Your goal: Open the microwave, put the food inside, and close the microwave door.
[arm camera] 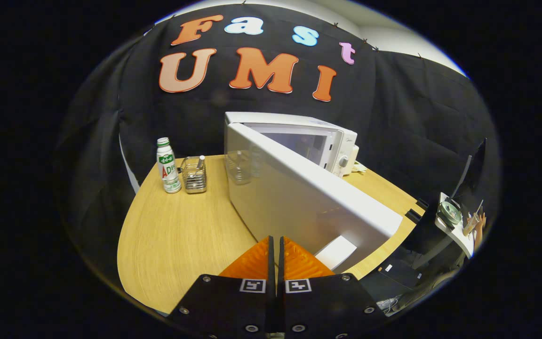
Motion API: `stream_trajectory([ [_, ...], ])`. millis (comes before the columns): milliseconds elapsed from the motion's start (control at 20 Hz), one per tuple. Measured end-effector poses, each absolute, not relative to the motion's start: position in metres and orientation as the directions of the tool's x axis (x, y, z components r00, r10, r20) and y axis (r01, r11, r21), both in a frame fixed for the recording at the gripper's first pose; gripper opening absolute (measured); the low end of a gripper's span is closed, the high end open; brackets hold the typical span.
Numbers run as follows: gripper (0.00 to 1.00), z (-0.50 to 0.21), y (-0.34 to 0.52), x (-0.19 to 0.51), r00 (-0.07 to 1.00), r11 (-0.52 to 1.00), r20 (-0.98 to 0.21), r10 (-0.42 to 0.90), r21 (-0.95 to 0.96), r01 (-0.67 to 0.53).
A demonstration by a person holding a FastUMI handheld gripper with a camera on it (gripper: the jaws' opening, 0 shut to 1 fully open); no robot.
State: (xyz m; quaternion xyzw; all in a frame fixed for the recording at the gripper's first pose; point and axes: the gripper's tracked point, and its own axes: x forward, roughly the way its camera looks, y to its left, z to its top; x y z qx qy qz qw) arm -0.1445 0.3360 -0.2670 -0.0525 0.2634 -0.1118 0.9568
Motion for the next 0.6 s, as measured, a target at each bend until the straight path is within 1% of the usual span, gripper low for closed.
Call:
stream_trajectory([
  [250, 0.01, -0.275, 0.277, -0.12, 0.819, 0.953, -0.489, -0.302, -0.168, 0.251],
  [600, 0.01, -0.276, 0.228, -0.06, 0.858, 0.952, -0.413, -0.307, -0.121, 0.282],
])
